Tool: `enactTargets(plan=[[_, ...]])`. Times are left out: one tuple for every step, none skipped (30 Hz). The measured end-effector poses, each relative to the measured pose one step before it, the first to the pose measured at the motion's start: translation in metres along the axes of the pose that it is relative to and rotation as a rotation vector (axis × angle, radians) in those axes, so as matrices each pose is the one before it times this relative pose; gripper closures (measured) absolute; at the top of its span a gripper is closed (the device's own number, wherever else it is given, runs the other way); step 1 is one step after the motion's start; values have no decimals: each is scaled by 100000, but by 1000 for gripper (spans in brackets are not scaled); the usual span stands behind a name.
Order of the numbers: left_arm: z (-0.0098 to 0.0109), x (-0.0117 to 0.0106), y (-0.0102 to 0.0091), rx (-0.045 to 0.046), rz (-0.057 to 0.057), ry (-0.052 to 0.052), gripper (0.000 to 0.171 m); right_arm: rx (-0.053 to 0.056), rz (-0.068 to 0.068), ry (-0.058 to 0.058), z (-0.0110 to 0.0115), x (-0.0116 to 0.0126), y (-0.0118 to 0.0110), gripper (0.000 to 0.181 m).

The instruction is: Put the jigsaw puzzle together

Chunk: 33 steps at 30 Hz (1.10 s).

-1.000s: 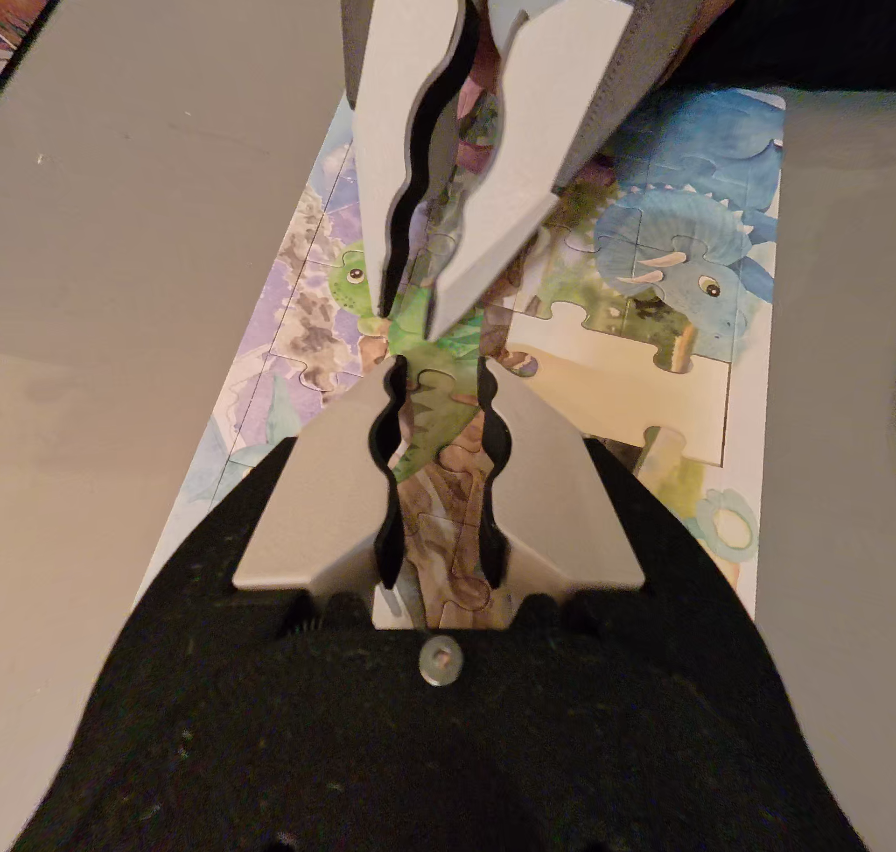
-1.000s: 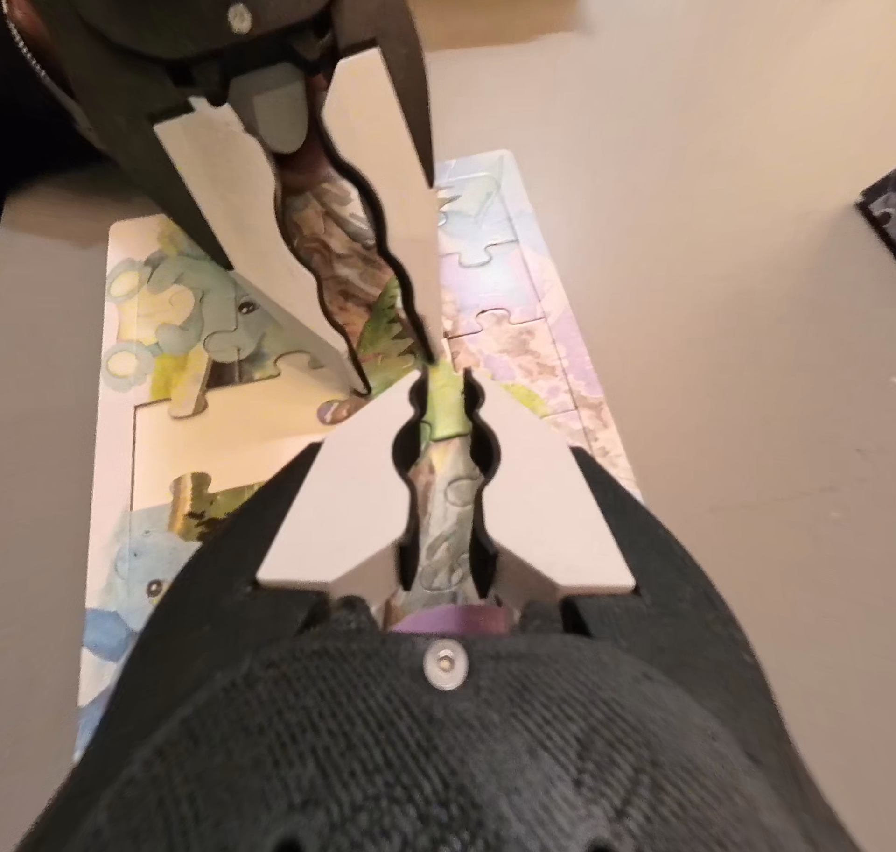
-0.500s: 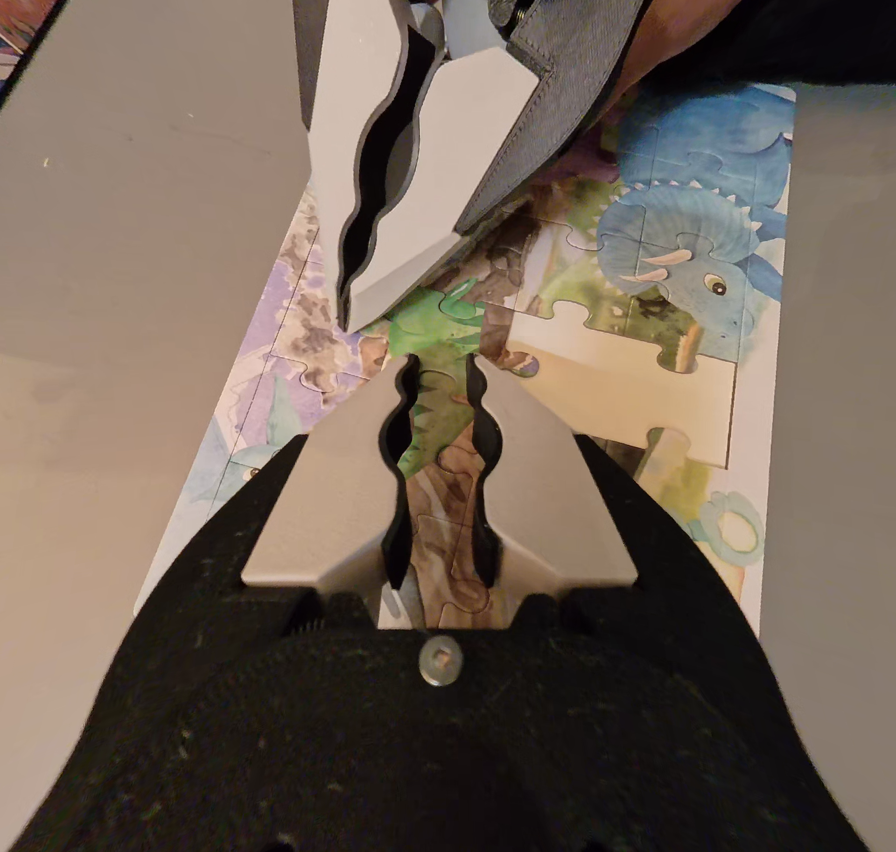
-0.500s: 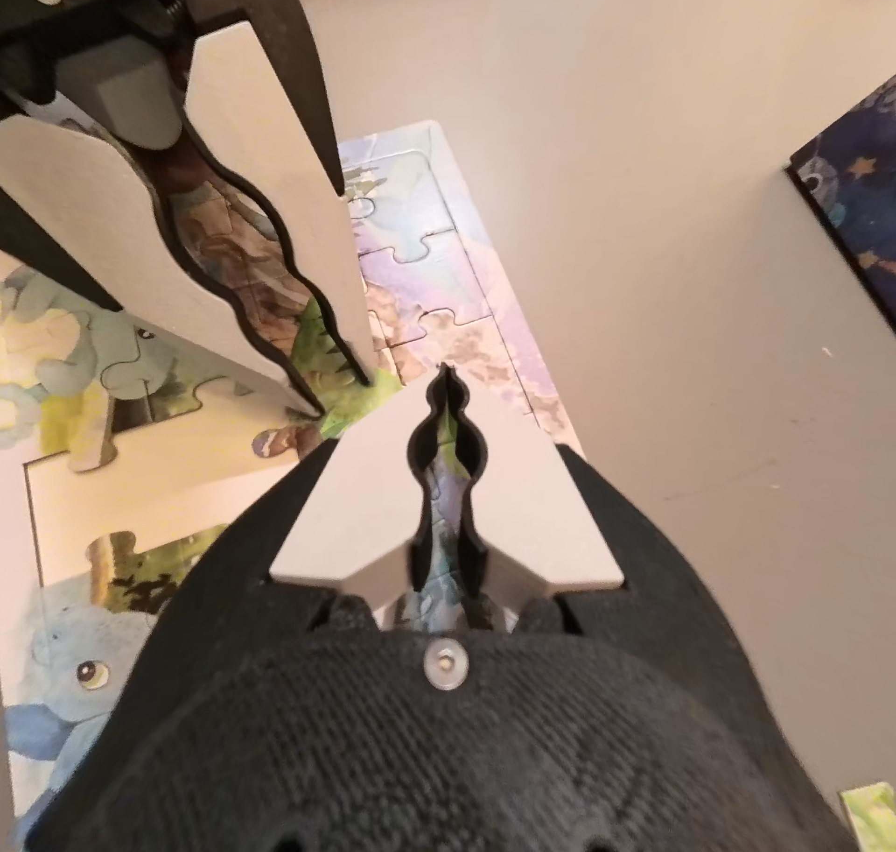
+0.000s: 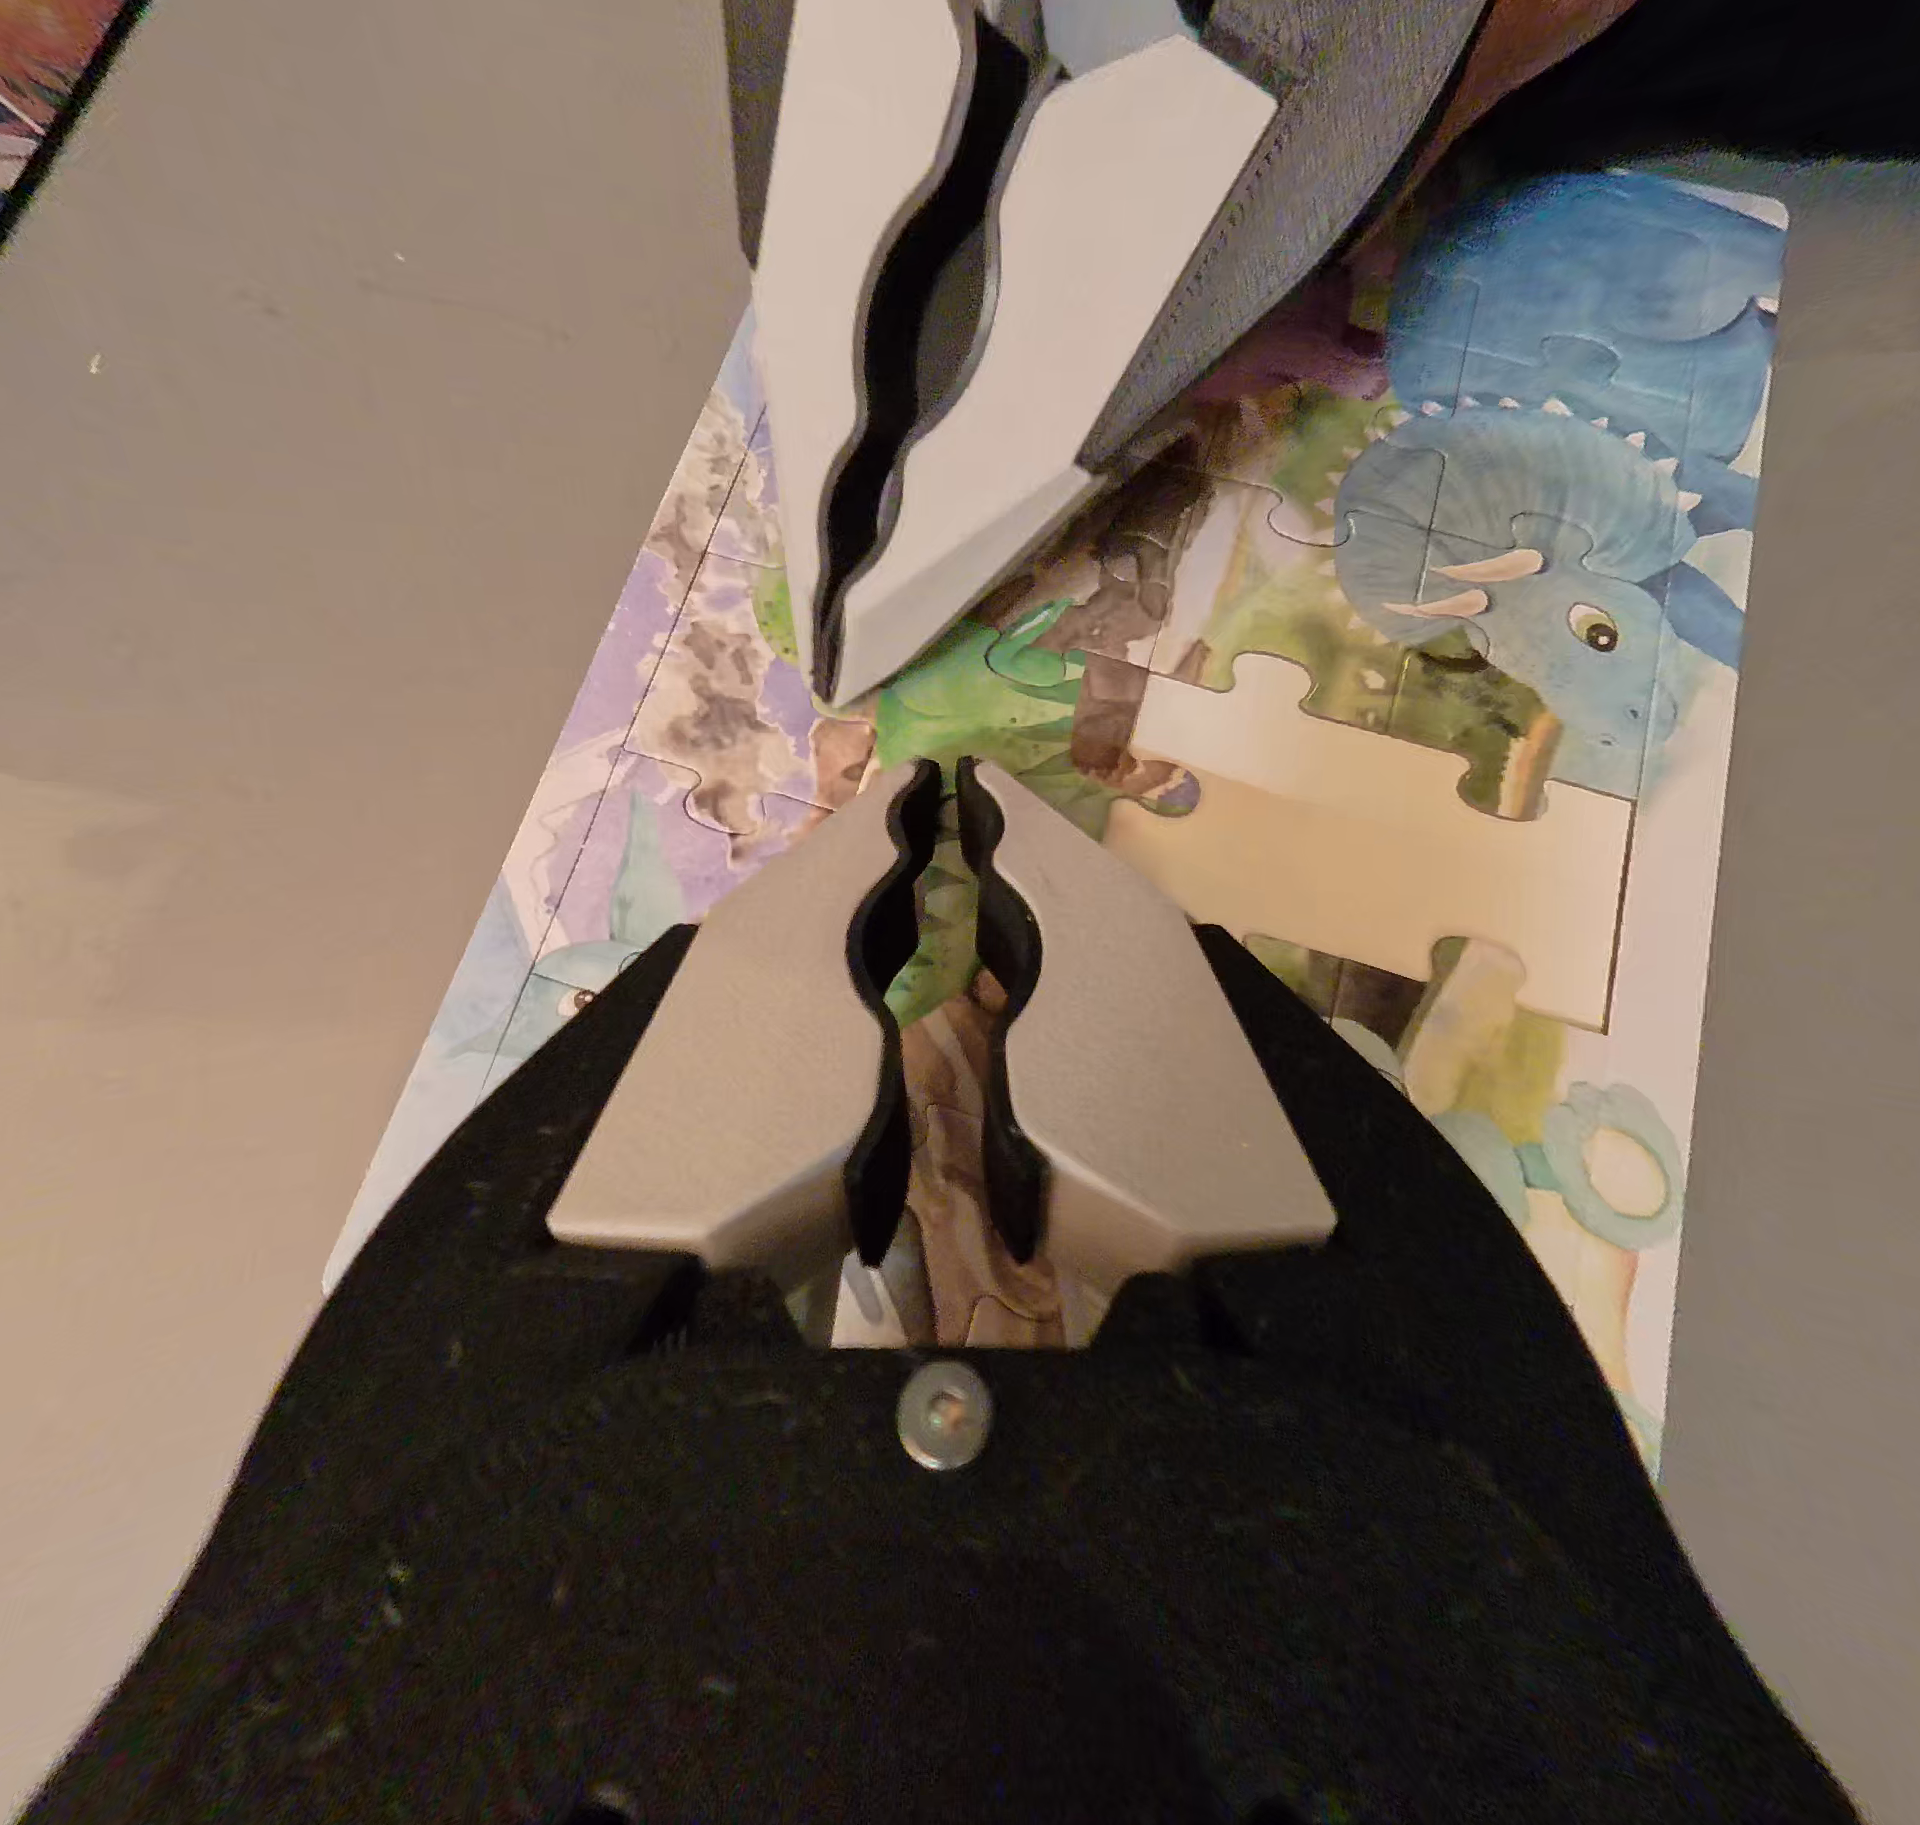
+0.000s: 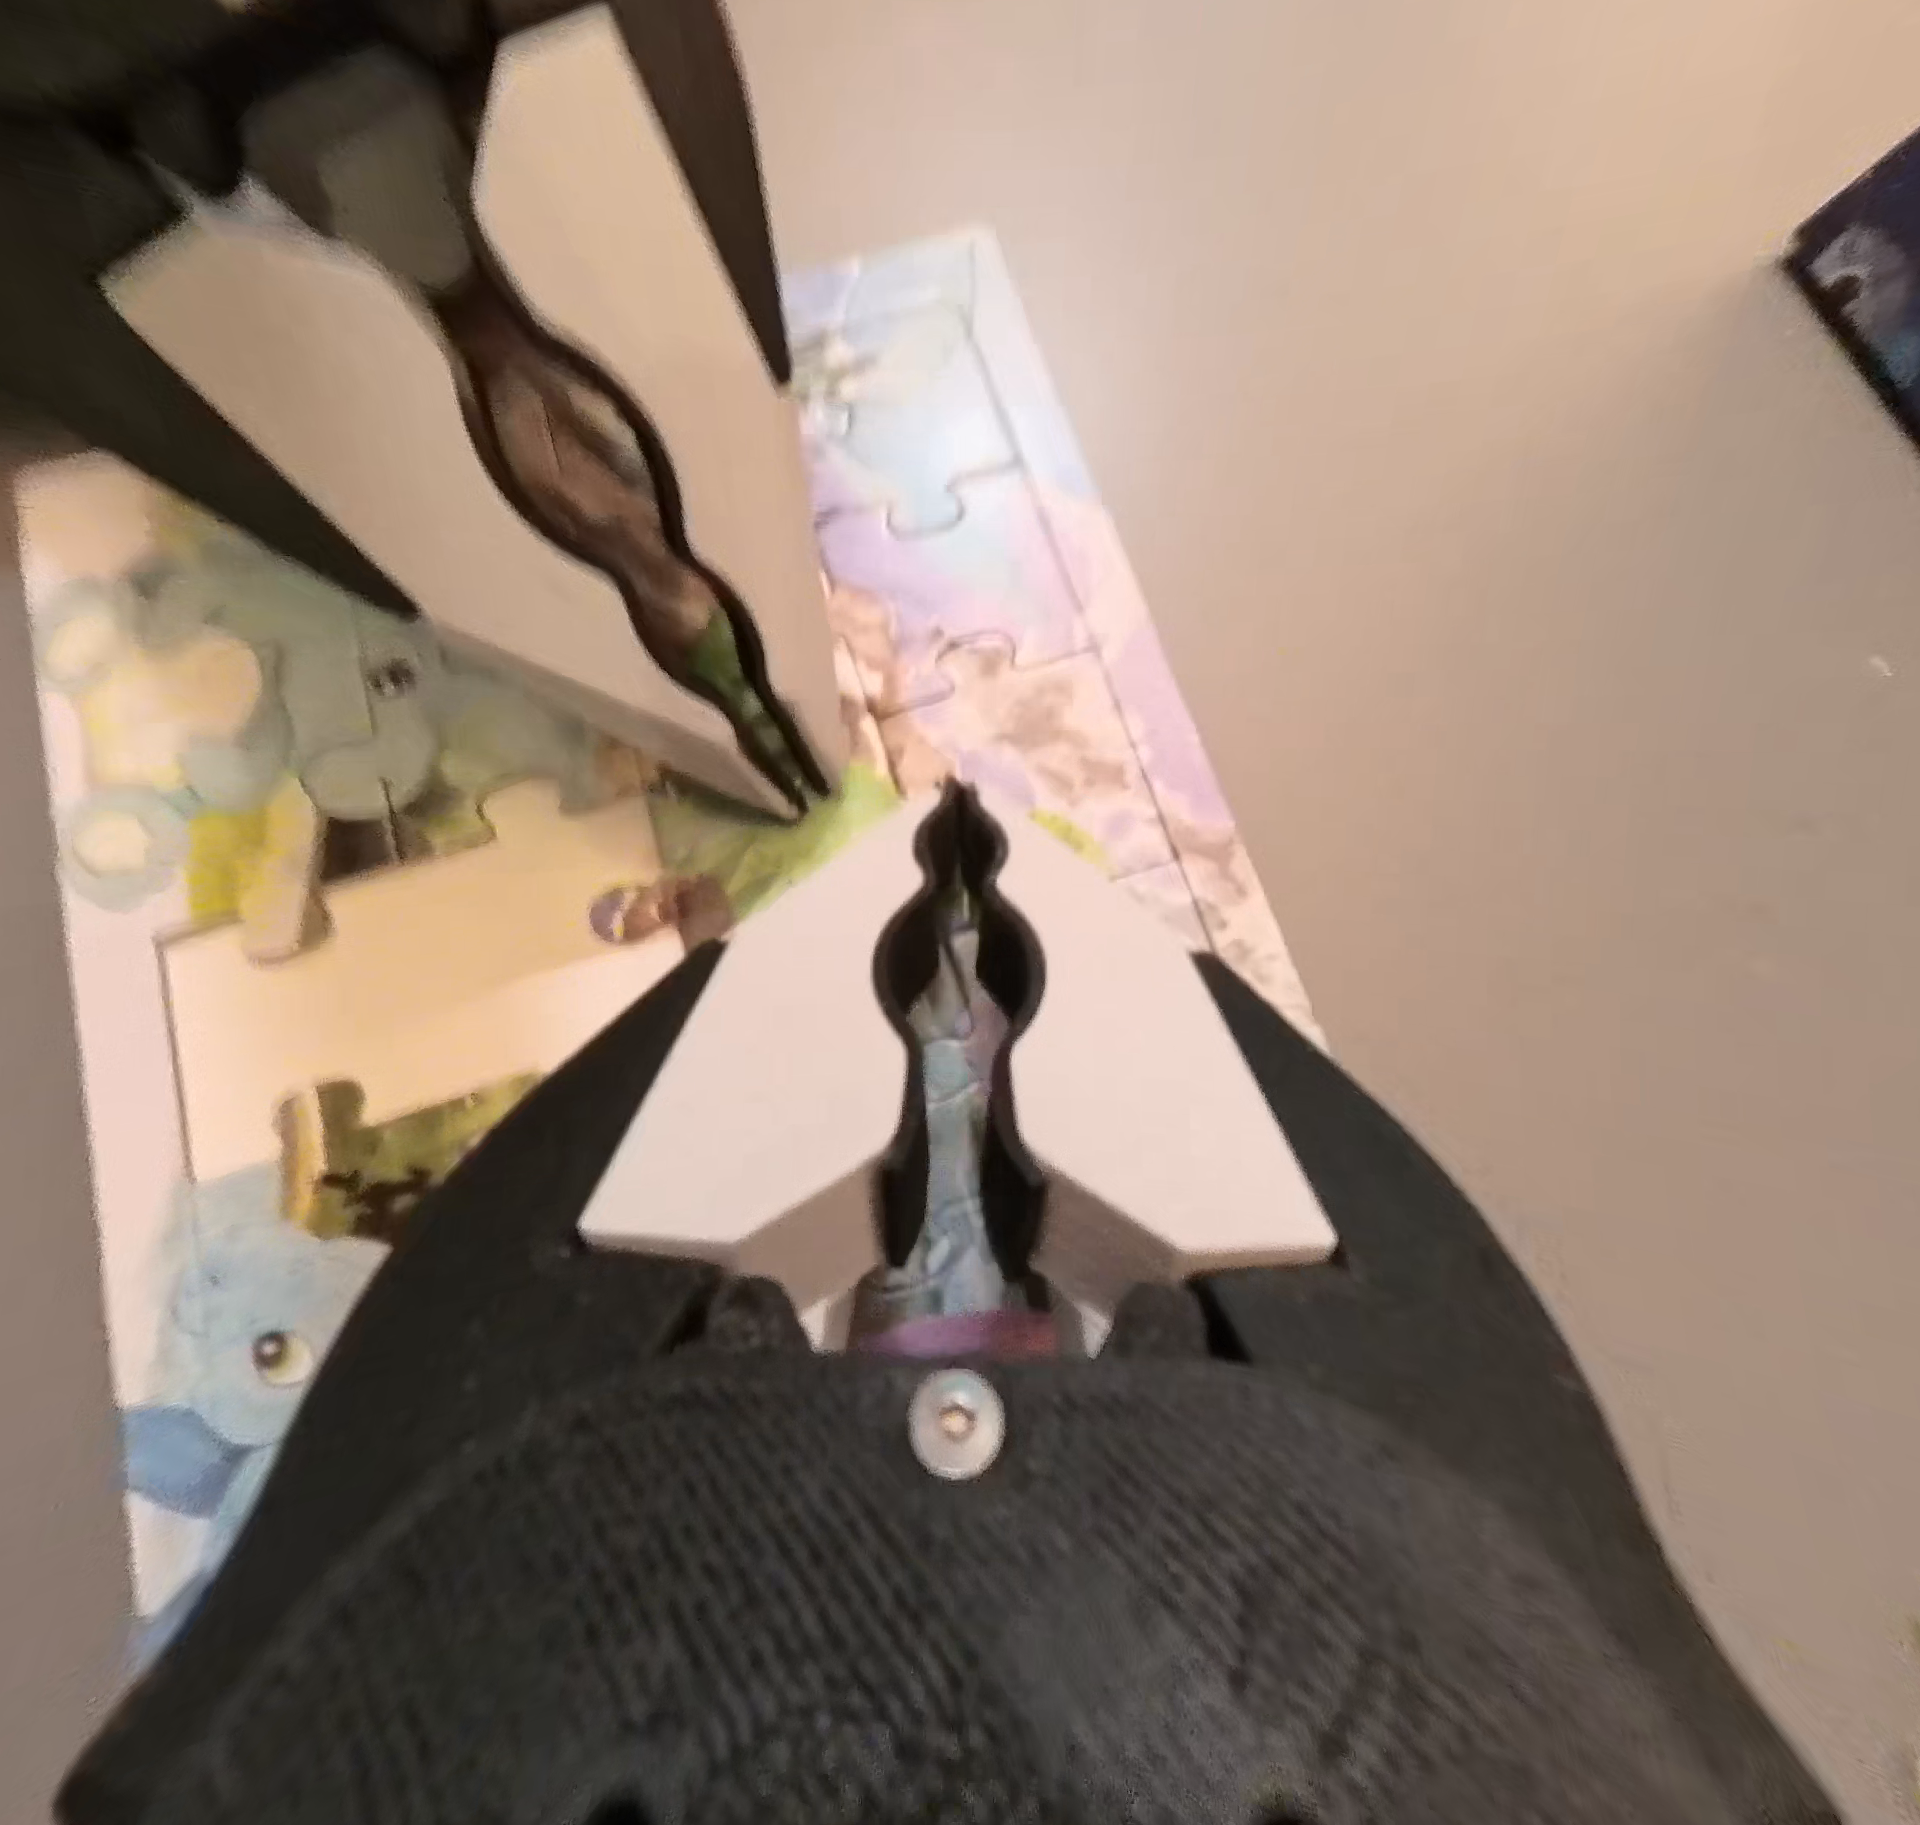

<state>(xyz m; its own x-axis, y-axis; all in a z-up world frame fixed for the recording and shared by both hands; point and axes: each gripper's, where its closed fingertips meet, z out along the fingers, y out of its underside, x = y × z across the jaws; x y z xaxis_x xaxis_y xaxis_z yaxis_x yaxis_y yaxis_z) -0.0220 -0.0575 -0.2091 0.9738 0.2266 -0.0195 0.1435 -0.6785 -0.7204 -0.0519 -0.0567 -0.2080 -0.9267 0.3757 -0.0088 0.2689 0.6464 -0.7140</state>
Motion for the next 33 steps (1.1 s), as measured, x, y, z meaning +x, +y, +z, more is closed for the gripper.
enactTargets(plan=[[-1, -4, -13, 10, -146, 111, 168, -310, 4201, -1886, -3, 8, 113, 181], [3, -4, -2, -9, -94, 66, 168, 12, 2974, -2000, -14, 4, -7, 181], [-2, -1, 2, 3, -134, 147, 168, -981, 2795, -1186, 8, 2, 50, 181], [2, 3, -2, 7, -266, 252, 168, -1503, 1081, 455, -5, -4, -10, 181], [-1, -6, 2, -8, -178, 165, 168, -1969, -1298, 1777, -2, -2, 8, 181], [3, 8, -3, -5, 76, -63, 168, -1500, -2015, 1819, 7, 3, -14, 181], [0, -1, -1, 1, 224, -192, 168, -159, -3298, 1321, -8, 3, -52, 181], [-3, 5, 3, -17, 244, -206, 168, 1739, -2959, 532, -40, 7, -54, 181], [4, 16, -5, 3, 341, -163, 168, 2449, -618, -136, -97, 133, 13, 181], [-5, 52, -13, 25, 457, 11, 169, 1868, 894, 1399, -298, 547, 98, 181], [-15, 22, -5, 53, 387, -134, 170, 2740, 37, 2421, -610, 777, -125, 181], [-20, 5, 0, 66, 89, -25, 170, 4485, 361, 1911, -906, 731, -581, 181], [-21, -18, 1, 97, -233, 101, 170, 5567, 1124, -254, -1036, 448, -849, 181], [-44, -28, -13, 221, -271, 201, 169, 5486, 1839, -2012, -922, 173, -827, 181], [-54, -60, -6, 254, -215, 97, 167, 3439, 2112, -2211, -696, 68, -465, 181], [-57, -92, -6, 292, -212, -40, 166, 785, 1554, -1695, -422, 68, 32, 181], [-60, -43, 16, 199, -165, 189, 163, -1393, 32, -1524, -188, -17, 456, 181], [-34, 47, 10, 125, -67, 680, 159, -2927, -1830, -1698, 5, -158, 714, 180], [-17, 123, -3, 69, 83, 951, 153, -3692, -2978, -1324, 164, -209, 833, 180], [6, 153, 8, 0, 390, 922, 148, -3449, -3470, -1221, 247, -306, 773, 178], [1, 142, -2, 21, 674, 623, 143, -2353, -3042, -1502, 275, -401, 532, 177], [-6, 122, -14, 85, 890, 310, 139, -1213, -2161, -1938, 267, -473, 252, 175], [-1, 86, -4, 56, 915, 67, 135, -449, -1501, -2417, 220, -558, 42, 172], [-6, 69, -15, 65, 914, 11, 133, 166, -1194, -2150, 152, -517, -121, 170], [-2, 49, -23, 104, 910, -65, 131, 574, -1424, -1549, 99, -443, -198, 169], [5, -12, -34, 131, 999, -535, 130, 672, -1715, -1183, 55, -409, -193, 167], [8, -15, -23, 102, 1011, -621, 129, 445, -1525, -411, 50, -249, -148, 165], [14, 15, -26, 55, 854, -358, 129, 144, -1213, -493, 77, -223, -84, 162], [21, 39, -13, -6, 628, -93, 129, 126, -893, -916, 105, -262, -43, 160], [16, 27, 12, -54, 364, -6, 128, 132, -516, -987, 127, -228, -36, 157], [6, 21, -7, 4, 63, 99, 128, -229, -177, -959, 152, -207, 51, 155], [-5, 28, 3, 24, 21, 218, 128, -755, 17, -1010, 168, -180, 132, 152], [8, 45, 7, -38, 168, 248, 129, -944, -66, -918, 176, -160, 166, 150]])
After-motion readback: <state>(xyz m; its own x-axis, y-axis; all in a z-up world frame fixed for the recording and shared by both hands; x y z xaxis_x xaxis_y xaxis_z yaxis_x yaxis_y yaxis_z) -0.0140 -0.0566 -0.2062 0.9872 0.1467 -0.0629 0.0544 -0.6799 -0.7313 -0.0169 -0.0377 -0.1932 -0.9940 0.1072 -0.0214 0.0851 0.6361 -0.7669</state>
